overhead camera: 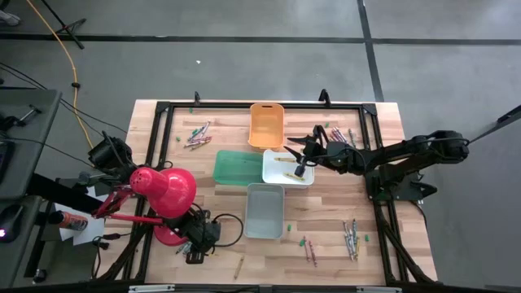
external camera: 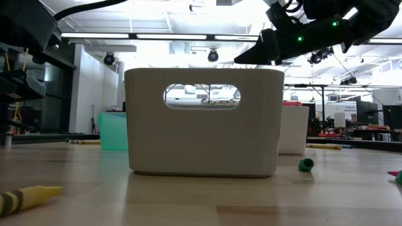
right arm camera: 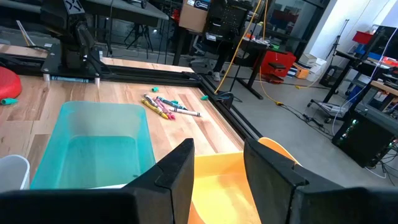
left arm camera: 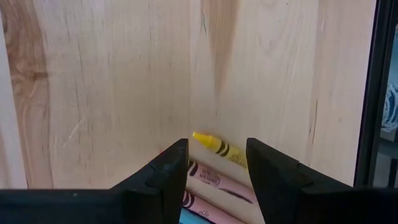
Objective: Sort crayons
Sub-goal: Put the yellow crayon into the white bin
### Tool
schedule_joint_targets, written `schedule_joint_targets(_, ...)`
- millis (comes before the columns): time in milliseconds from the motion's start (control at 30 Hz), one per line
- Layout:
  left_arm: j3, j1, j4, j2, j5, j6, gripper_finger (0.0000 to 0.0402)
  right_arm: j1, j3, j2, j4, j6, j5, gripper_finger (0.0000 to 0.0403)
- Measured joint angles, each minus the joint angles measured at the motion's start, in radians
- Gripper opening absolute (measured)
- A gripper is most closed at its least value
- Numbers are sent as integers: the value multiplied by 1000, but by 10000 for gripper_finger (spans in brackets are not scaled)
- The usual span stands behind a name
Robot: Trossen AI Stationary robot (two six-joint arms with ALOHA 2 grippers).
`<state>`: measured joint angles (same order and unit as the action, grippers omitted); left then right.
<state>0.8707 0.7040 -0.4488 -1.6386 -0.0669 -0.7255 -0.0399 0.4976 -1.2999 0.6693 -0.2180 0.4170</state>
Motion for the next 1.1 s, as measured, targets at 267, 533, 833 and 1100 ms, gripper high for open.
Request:
schedule_joint_targets(267,1,7,23,0,-45,-82,154,0,0,0,0,0,0,135)
schedule_joint_targets(533,2,39,48,1,9,-92,154,0,0,0,0,0,0,135)
schedule_joint_targets(833,-11,40,19,0,31,-152,154,0,0,0,-1,0,0,135)
schedule_joint_targets(1100,-12,49,29,-46,30,-161,154,0,0,0,-17,0,0,135)
